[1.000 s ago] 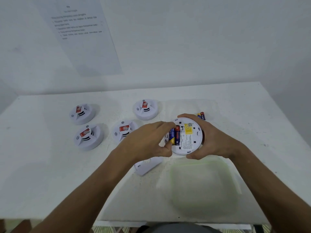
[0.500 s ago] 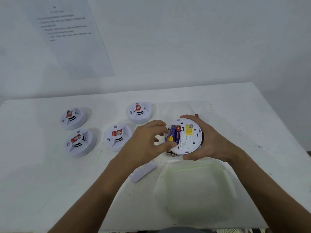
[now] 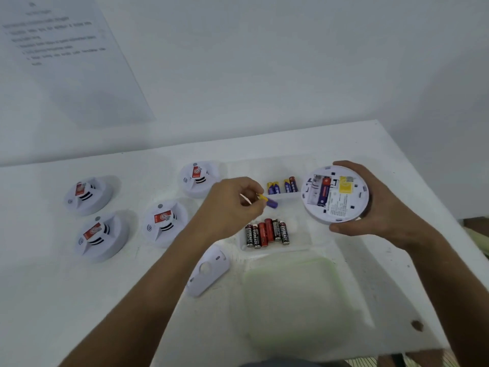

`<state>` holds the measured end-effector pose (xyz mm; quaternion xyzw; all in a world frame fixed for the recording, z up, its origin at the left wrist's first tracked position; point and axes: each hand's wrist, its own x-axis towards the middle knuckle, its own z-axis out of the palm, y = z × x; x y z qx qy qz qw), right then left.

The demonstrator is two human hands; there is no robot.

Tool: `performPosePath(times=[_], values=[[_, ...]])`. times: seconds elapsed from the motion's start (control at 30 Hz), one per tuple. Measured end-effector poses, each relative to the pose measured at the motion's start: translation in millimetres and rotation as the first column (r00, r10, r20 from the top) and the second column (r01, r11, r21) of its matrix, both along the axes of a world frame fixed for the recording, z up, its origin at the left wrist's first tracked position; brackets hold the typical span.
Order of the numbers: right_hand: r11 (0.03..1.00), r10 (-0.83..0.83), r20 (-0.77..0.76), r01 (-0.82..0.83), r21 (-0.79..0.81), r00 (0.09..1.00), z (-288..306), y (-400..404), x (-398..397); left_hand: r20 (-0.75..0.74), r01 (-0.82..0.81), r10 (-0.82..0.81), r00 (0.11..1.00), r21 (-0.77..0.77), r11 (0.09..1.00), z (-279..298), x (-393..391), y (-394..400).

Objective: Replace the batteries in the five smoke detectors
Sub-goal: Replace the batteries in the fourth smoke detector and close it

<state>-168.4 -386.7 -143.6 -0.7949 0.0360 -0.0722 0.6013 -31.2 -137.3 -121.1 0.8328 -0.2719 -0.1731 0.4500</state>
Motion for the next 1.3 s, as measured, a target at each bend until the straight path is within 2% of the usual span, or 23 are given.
performPosePath(times=[0.17,0.3,0.4,0.5,0.83,0.9,0.97,1.03,1.13,1.3], values=[[1.000,-0.021,-0.008,0.021,0.002,1.000,-4.6,-4.2,-2.7,-0.032,0.175,-0.172,0.985,0.158,0.972,-15.7,-2.3,-30.0],[1.000,-0.031,-0.011,0.031,0.002,0.999,-8.3,-4.4,-3.7,0.019,0.280,-0.306,0.952,0.349,0.894,-23.9,-2.5,-49.9],[0.999,-0.037,-0.011,0.037,0.013,0.999,-8.8,-5.5,-5.0,0.016,0.294,-0.330,0.944,0.419,0.859,-29.4,-3.8,-56.4],[0.999,-0.040,-0.021,0.041,0.015,0.999,-9.5,-6.7,-6.6,0.083,0.244,-0.318,0.944,0.469,0.849,-34.2,-6.2,-59.6],[0.999,0.008,-0.031,-0.007,0.048,0.999,-14.9,-0.4,-10.9,0.092,0.130,-0.192,0.977,0.457,0.880,-32.8,-17.6,-55.5],[0.995,0.056,-0.032,-0.053,0.083,0.998,-12.9,1.6,-10.9,0.141,0.080,-0.140,0.980,0.363,0.928,-18.1,-20.2,-51.6],[0.991,0.092,-0.032,-0.088,0.101,0.995,-12.6,3.6,-9.7,0.166,0.058,-0.086,0.982,0.168,0.984,-0.7,-21.1,-48.5],[0.987,0.113,-0.017,-0.111,0.118,0.993,-12.6,6.1,-7.9,0.107,0.147,-0.150,0.983,0.034,0.989,15.2,-21.7,-47.0],[0.975,0.145,0.007,-0.144,0.169,0.989,-11.5,10.3,-4.8,0.009,0.305,-0.310,0.951,0.145,0.941,26.5,-21.6,-46.8],[0.966,0.181,0.010,-0.179,0.187,0.983,-8.2,15.0,0.7,-0.016,0.285,-0.285,0.958,0.129,0.950,30.1,-16.2,-44.2]])
